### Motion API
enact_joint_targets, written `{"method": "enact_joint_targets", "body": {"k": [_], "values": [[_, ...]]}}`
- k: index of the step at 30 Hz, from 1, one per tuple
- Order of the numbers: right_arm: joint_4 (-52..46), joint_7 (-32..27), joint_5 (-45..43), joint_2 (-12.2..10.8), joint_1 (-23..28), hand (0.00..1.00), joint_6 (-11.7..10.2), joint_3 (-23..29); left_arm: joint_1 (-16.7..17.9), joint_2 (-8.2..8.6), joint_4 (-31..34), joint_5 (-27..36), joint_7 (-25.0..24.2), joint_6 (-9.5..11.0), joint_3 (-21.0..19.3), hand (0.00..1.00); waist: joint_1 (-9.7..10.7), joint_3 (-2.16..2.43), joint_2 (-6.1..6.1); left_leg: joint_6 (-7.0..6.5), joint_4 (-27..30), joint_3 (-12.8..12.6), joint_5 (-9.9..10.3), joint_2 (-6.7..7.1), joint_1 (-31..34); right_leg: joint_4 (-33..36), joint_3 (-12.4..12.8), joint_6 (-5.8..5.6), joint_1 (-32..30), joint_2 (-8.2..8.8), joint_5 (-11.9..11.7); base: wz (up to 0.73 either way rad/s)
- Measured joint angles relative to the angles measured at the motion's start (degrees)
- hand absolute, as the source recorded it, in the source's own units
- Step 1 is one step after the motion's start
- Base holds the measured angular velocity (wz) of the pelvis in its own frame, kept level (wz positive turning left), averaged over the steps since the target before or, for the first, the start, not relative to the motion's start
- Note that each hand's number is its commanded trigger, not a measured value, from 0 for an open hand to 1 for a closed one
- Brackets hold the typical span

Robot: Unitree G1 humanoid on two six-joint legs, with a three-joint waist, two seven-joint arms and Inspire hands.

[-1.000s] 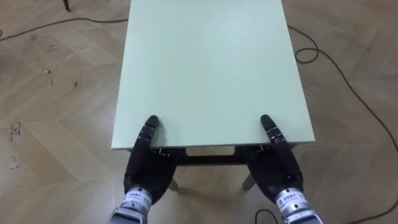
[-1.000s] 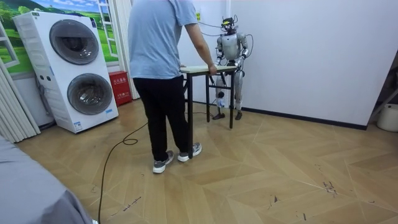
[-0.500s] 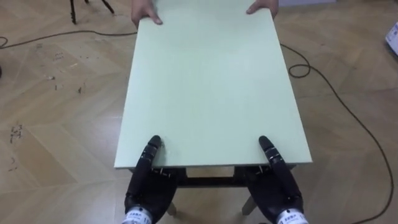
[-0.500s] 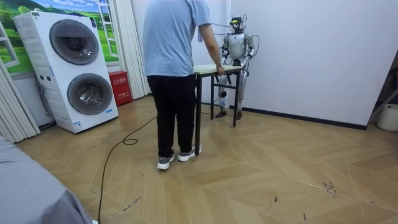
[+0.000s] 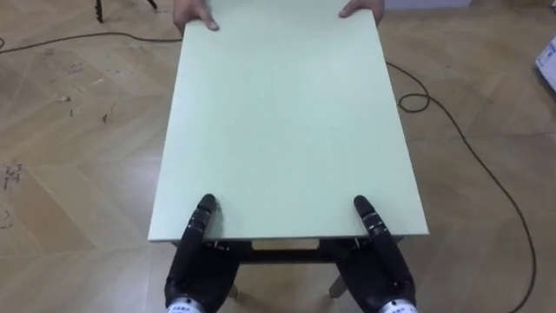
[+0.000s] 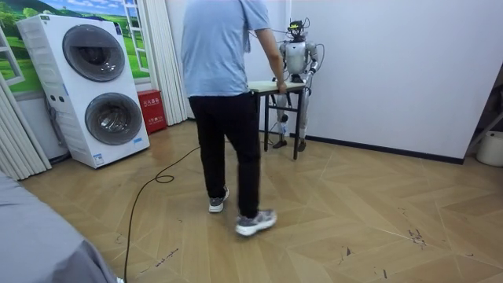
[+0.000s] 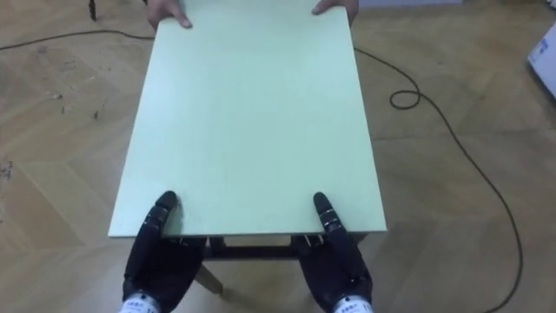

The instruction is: Move table with human

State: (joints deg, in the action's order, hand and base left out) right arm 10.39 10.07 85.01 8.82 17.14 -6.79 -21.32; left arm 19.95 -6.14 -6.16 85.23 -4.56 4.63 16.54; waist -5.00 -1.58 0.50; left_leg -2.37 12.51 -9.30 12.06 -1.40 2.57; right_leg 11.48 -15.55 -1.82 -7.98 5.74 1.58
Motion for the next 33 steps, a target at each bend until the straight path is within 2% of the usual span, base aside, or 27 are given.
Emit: {"method": "enact_joint_targets", "body": {"k": [5,7,11,12,17,19,23,25,26,27,28,31,33], "values": [[-0.01,0.98,-0.12,0.59,-0.27,1.00,0.16,-0.50,2.04,-0.30,1.72,0.14,-0.90,0.51,-0.25,1.00,-1.89,-0.01,0.07,0.01,0.28,1.05,0.01,0.02,0.97,-0.82,-1.15,-0.01,0.03,0.08,-0.01,0.13],[-0.02,1.18,0.00,0.38,-0.75,1.00,0.03,-1.07,2.66,-0.18,2.26,0.21,-1.13,1.00,-0.19,1.00,-2.81,0.01,0.02,0.08,1.07,2.61,0.08,-0.04,2.02,-0.74,-2.20,-0.01,0.09,0.19,-0.01,0.32],[-0.01,0.69,-0.07,0.95,-2.56,1.00,0.05,-1.19,2.65,0.58,2.31,0.25,-1.52,2.59,0.60,1.00,-3.14,-0.08,-0.37,0.13,2.52,5.82,0.03,0.12,3.93,-0.74,-3.90,-0.09,0.41,0.48,0.05,0.49],[-0.01,0.54,-0.26,1.07,-3.04,1.00,0.05,-1.08,2.66,1.15,2.27,0.26,-1.52,3.07,0.49,1.00,-3.13,-0.20,-0.79,0.12,2.93,7.01,0.01,0.37,4.27,-0.75,-4.34,-0.47,0.90,0.73,0.32,0.49],[-0.01,0.42,-2.15,0.87,-3.68,1.00,0.59,-0.84,3.24,1.04,2.25,1.09,-1.87,3.53,0.35,1.00,-3.13,-0.19,-1.91,-0.07,2.95,10.76,-0.82,2.12,4.95,-0.45,-5.12,-1.39,2.03,1.92,1.67,0.45],[-0.01,0.22,-2.35,0.86,-3.47,1.00,0.93,-0.95,3.91,1.12,2.27,1.24,-2.13,3.96,0.45,1.00,-3.15,-0.19,-2.00,-0.12,3.21,11.13,-0.89,2.45,5.03,1.22,-5.27,-1.67,2.00,2.65,2.71,0.36],[-0.03,0.18,-3.30,0.98,-3.25,1.00,1.46,-1.04,4.92,1.07,2.26,2.61,-2.20,4.29,0.79,1.00,-2.88,-0.14,-1.68,-0.52,5.24,11.72,-0.78,4.36,6.64,8.74,-5.71,-2.64,-0.47,5.94,6.34,0.42],[-0.03,0.18,-3.40,0.96,-3.09,1.00,1.75,-1.01,4.94,0.91,2.06,2.81,-2.20,4.19,0.77,1.00,-2.37,-0.40,-1.10,-0.84,6.59,14.35,-0.94,6.02,7.66,12.78,-3.67,-3.25,-1.39,7.45,7.97,0.67],[-0.03,0.18,-3.43,1.00,-2.97,1.00,1.85,-1.00,4.93,0.86,2.00,2.84,-2.20,4.19,0.82,1.00,-2.17,-0.43,-1.03,-0.84,7.09,15.20,-0.95,6.24,7.91,13.31,-2.72,-3.28,-1.39,7.47,8.15,0.81],[-0.02,0.18,-3.58,1.03,-2.70,1.00,1.91,-1.02,4.95,0.47,1.84,2.97,-2.20,4.28,1.12,1.00,-1.76,-0.46,-0.94,-0.84,7.83,17.04,-0.95,6.76,8.26,13.52,-1.12,-3.27,-1.06,7.16,8.18,0.87],[-0.02,0.18,-3.74,1.05,-2.54,1.00,1.92,-1.00,4.96,-0.09,1.83,3.00,-2.20,4.43,1.32,1.00,-1.18,-0.48,-0.88,-0.71,8.85,19.16,-1.05,7.28,9.00,12.71,-0.64,-3.24,-0.06,6.82,8.39,0.91],[-0.02,0.18,-3.87,0.88,-2.41,1.00,2.15,-1.00,4.95,-0.35,1.80,3.04,-2.14,4.44,1.08,1.00,-0.91,-0.51,-0.67,-0.30,10.39,23.10,-1.46,8.54,10.08,8.71,1.58,-3.66,3.04,5.63,8.98,0.79],[-0.02,0.18,-4.05,0.73,-2.46,1.00,2.12,-0.98,4.93,-0.38,1.80,3.04,-2.15,4.43,1.00,1.00,-1.51,-0.46,-0.51,0.14,10.38,24.93,-1.92,8.93,10.34,6.75,1.69,-3.72,4.32,5.08,9.03,0.51]]}}
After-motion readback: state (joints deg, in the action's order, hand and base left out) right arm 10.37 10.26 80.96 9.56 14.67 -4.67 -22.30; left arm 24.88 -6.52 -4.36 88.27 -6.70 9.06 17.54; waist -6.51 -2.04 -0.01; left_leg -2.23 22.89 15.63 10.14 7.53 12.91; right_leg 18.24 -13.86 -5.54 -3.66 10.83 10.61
